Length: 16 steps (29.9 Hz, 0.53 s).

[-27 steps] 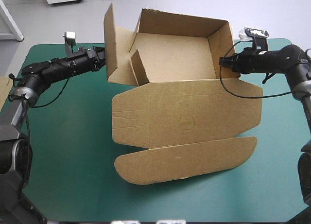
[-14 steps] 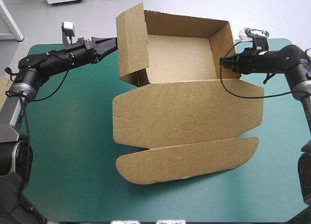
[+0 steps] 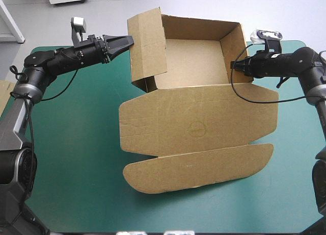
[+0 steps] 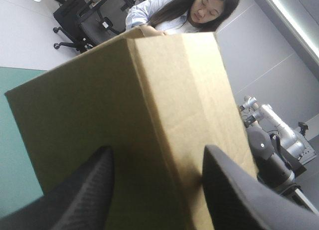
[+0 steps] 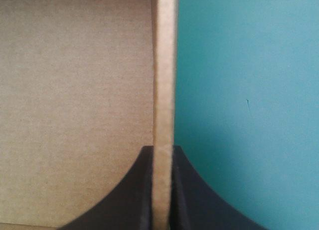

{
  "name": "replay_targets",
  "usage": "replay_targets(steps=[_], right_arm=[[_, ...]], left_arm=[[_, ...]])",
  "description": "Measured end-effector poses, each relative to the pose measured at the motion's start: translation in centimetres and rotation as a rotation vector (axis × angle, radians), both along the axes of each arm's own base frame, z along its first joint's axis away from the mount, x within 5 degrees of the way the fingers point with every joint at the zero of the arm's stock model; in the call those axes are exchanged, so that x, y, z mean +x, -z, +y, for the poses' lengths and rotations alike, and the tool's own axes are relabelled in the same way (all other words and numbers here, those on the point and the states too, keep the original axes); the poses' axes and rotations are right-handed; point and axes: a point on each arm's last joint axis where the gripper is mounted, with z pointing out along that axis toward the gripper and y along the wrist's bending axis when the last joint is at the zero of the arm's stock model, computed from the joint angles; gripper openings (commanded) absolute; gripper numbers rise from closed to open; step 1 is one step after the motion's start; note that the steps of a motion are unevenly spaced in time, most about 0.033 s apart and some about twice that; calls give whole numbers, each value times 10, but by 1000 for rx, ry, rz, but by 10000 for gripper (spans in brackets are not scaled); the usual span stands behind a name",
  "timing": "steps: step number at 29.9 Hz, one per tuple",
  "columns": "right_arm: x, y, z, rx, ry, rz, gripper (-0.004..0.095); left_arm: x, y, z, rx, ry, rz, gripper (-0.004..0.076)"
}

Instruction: Fold the box

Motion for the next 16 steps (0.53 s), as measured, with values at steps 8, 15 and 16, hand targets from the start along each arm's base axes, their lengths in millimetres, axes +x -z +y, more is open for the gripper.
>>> replay_targets(steps=[8, 15, 16], right_arm=[[0, 0, 0, 2, 4, 3, 0], [0, 1, -2, -6, 21, 16, 0], [0, 2, -2, -12, 25, 20, 0]], left_arm=[[0, -2, 0, -6, 1, 8, 394], [-1, -2, -7, -6, 18, 12, 421], [-2, -3, -10, 3, 27, 12, 428]])
